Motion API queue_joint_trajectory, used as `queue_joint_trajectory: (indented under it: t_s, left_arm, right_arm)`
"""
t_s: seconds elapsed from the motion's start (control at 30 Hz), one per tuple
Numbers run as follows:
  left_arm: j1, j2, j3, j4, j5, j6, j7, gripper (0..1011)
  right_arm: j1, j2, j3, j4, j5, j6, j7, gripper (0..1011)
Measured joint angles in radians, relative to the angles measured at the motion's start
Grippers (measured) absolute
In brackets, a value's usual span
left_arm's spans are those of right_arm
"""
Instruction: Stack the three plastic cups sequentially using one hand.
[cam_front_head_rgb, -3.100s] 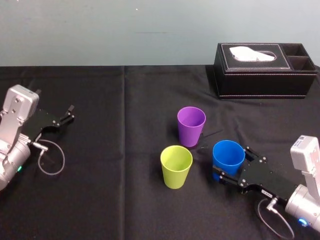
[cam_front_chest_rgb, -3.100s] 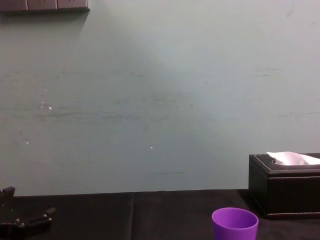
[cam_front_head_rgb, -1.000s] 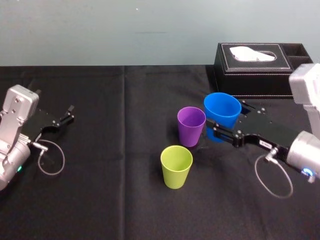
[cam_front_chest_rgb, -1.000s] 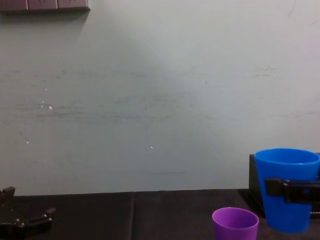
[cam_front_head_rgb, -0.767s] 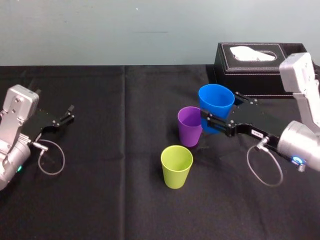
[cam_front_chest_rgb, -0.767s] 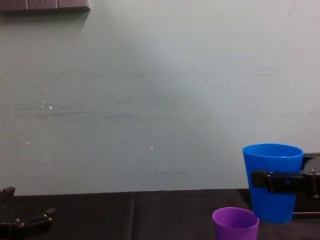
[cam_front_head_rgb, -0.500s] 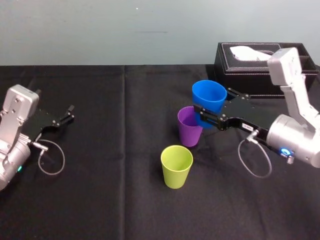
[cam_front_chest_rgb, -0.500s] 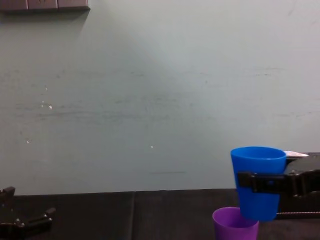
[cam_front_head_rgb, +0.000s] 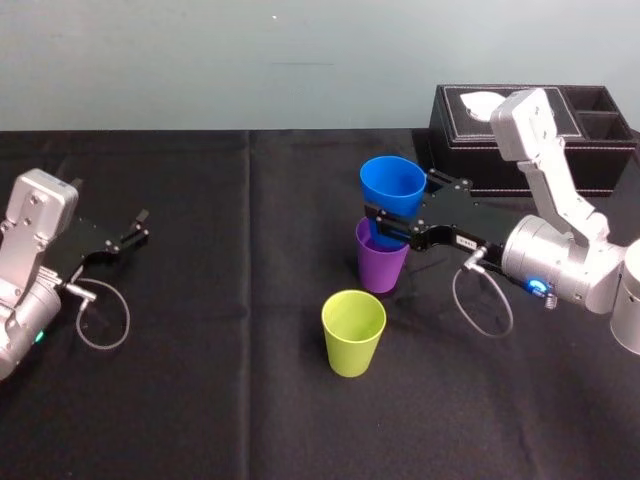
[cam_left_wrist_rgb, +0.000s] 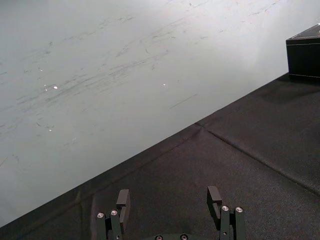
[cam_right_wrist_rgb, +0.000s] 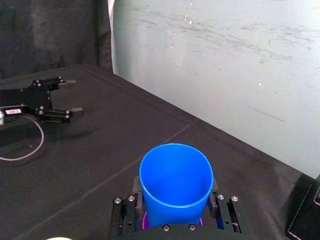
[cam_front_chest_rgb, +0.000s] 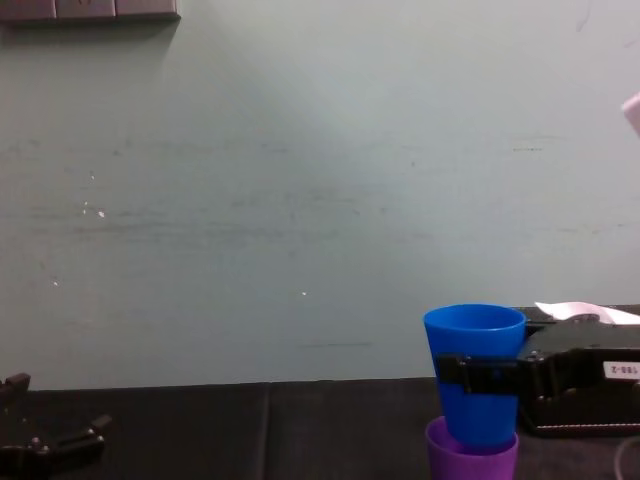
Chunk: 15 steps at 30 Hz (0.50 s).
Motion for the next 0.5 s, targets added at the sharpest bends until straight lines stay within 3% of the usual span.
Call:
queue_joint_trajectory:
  t_s: [0.5]
  left_arm:
    - [0.0, 0.0, 0.0, 0.0, 0.0, 0.0, 0.0, 1011]
  right_arm:
    - [0.039, -0.03, -0.017, 0.091, -0.005, -0.034, 0.035, 724]
